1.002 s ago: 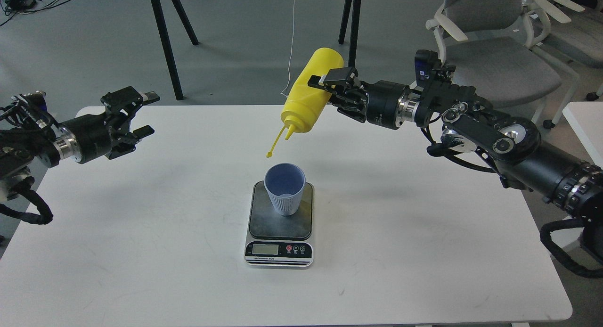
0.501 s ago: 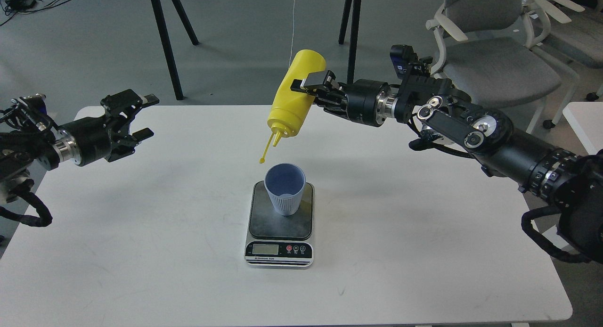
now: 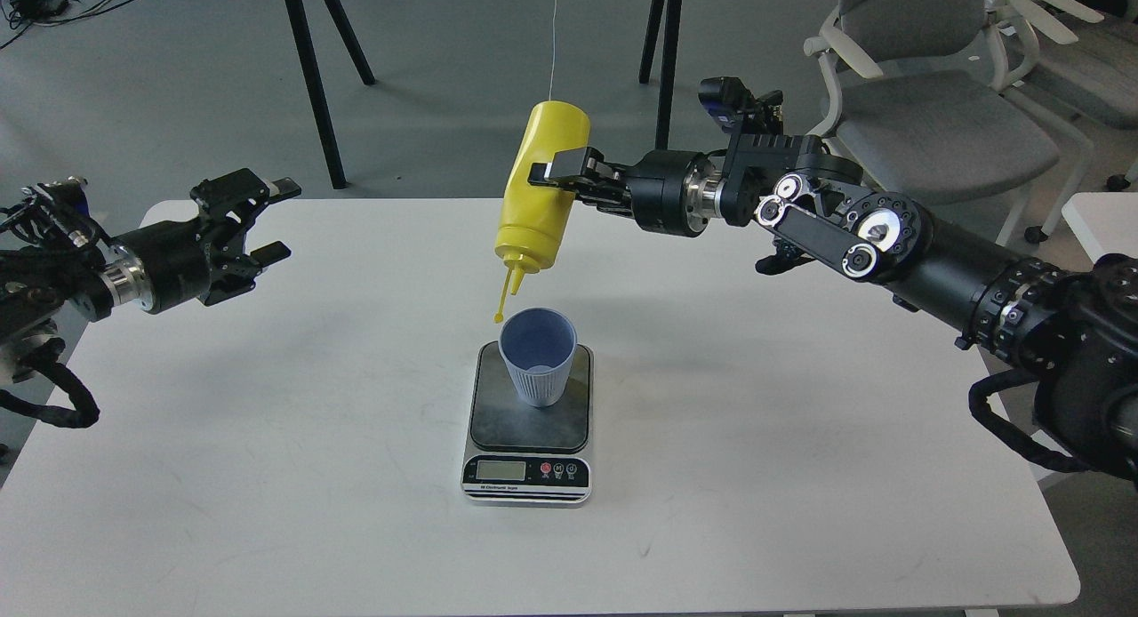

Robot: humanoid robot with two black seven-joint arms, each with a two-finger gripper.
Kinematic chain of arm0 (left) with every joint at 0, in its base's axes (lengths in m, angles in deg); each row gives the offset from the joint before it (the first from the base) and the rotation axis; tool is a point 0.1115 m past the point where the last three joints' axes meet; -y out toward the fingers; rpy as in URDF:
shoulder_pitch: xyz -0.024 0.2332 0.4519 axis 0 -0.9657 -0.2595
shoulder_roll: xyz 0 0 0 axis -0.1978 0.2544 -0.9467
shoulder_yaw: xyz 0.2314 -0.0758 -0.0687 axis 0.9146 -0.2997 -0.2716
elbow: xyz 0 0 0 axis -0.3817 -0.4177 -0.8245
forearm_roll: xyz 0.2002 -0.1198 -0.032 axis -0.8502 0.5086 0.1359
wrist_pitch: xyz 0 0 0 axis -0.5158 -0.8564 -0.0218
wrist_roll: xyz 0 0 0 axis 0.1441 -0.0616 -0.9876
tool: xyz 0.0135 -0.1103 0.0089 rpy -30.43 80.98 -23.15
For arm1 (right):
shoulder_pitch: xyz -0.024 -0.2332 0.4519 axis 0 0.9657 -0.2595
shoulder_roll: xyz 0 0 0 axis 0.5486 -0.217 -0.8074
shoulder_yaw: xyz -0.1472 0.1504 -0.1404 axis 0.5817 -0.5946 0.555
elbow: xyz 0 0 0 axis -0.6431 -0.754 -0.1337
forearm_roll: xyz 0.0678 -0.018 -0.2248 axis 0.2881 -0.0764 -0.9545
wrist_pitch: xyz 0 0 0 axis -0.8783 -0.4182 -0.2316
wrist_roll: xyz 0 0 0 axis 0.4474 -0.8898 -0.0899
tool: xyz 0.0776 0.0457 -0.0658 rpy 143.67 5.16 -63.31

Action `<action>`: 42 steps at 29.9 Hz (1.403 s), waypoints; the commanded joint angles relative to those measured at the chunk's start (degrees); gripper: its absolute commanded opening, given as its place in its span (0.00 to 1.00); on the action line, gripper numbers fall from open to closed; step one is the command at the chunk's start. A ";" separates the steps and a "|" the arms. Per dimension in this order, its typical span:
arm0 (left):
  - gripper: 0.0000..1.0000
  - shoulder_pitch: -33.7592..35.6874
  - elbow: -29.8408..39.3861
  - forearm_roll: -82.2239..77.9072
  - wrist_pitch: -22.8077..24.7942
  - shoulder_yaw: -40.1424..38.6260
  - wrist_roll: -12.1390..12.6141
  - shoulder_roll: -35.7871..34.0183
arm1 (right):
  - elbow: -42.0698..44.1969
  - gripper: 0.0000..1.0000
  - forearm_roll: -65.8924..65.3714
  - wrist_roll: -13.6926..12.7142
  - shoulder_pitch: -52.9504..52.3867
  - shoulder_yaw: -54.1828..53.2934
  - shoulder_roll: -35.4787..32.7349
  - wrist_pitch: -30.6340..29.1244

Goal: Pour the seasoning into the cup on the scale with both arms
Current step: 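Tilt the bottle nozzle-down over the blue cup and squeeze, then raise the yellow bottle upright away from the cup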

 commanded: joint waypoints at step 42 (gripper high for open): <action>0.99 -0.70 0.00 -0.09 0.00 0.41 0.00 -0.52 | -7.41 0.37 55.26 -0.01 21.09 -30.71 -16.34 -4.62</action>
